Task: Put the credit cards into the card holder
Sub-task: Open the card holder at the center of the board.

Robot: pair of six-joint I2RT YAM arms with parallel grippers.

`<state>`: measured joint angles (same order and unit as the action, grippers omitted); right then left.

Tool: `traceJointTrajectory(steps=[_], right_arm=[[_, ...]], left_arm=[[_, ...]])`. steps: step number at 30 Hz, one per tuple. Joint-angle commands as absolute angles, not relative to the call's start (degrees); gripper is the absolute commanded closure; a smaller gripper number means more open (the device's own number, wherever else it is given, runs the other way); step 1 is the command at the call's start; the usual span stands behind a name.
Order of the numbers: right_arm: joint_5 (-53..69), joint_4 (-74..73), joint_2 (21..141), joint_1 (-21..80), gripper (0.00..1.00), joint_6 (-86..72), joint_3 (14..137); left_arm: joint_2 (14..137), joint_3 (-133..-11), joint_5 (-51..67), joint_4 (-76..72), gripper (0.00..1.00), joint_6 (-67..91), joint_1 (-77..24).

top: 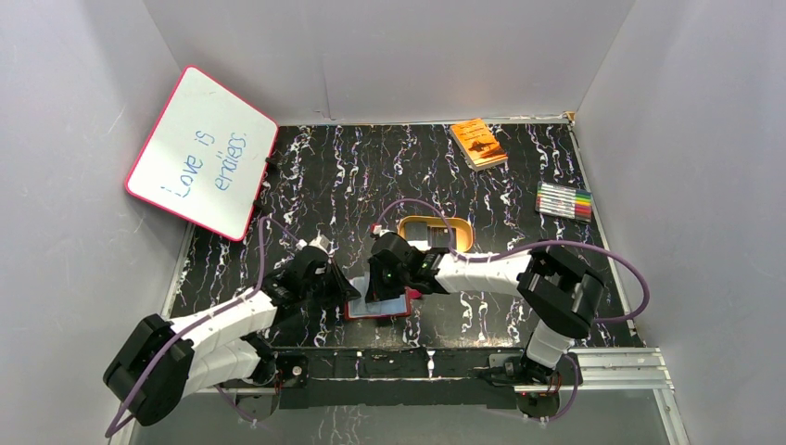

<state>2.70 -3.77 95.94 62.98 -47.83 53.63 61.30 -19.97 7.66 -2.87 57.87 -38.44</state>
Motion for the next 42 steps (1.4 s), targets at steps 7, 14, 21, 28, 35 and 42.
traceJointTrajectory(steps=[7,14,21,28,35,42], right_arm=[[0.4,-5.8,91.6,62.7,1.00,-49.0,52.5],[-7.3,-16.8,82.9,62.7,0.86,-54.1,47.3],[-7.7,-17.2,73.1,62.7,0.57,-50.5,46.4],[-0.6,-8.9,80.0,62.7,0.57,-45.4,53.8],[2.0,-8.6,89.9,61.6,0.68,-45.8,57.1],[0.6,-9.6,87.6,57.1,0.76,-50.9,47.2]], left_arm=[[66.2,-18.8,5.8,-3.1,1.00,57.8,-38.3],[64.5,-18.2,4.1,-1.2,1.00,58.3,-38.3],[62.8,-19.8,4.0,1.9,1.00,57.3,-38.3],[60.0,-22.5,4.1,4.0,1.00,57.2,-38.3],[61.6,-22.1,4.4,4.3,1.00,56.7,-38.3],[62.0,-20.3,4.3,3.4,1.00,57.1,-38.3]])
